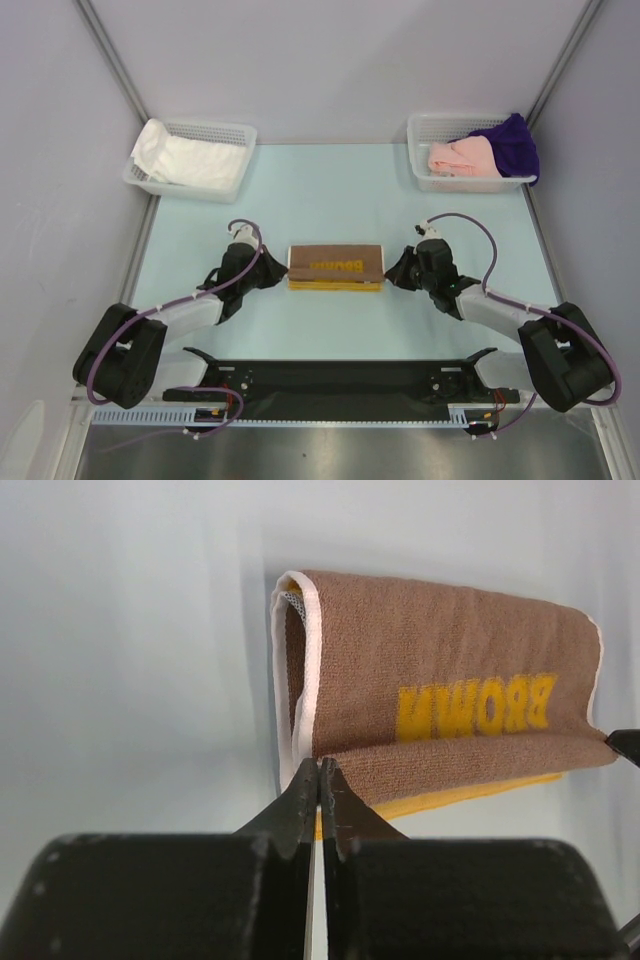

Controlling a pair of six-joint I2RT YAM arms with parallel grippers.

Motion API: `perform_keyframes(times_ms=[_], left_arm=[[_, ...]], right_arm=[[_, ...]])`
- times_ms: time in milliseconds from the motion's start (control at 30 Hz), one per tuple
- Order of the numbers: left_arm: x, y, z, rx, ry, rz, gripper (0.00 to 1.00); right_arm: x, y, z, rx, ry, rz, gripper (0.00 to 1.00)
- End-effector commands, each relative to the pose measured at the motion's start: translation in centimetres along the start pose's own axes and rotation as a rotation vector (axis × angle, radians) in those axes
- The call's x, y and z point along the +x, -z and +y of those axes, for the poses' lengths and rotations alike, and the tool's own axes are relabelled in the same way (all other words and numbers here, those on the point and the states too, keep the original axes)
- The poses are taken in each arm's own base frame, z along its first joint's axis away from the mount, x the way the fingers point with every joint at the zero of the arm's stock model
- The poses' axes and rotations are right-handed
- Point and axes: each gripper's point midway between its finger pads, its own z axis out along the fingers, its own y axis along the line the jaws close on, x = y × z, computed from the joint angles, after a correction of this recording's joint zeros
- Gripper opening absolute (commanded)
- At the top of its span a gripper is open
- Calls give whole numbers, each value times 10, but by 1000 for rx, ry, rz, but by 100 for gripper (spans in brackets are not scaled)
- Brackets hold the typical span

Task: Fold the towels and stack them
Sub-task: Fold the towel

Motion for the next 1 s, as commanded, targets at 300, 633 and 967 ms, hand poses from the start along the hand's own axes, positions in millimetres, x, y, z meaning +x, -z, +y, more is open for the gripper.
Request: perform_keyframes(times_ms=[300,633,967], left_arm=[[1,1,8,-18,3,-36,5],[5,1,11,-24,-6,-31,6],[2,10,10,-21,-14,-47,18]], right_arm=[[2,-3,-10,24,-1,-25,1],[5,-1,-12,18,-7,-28,3],[-1,10,-7,8,-6,-49,20]])
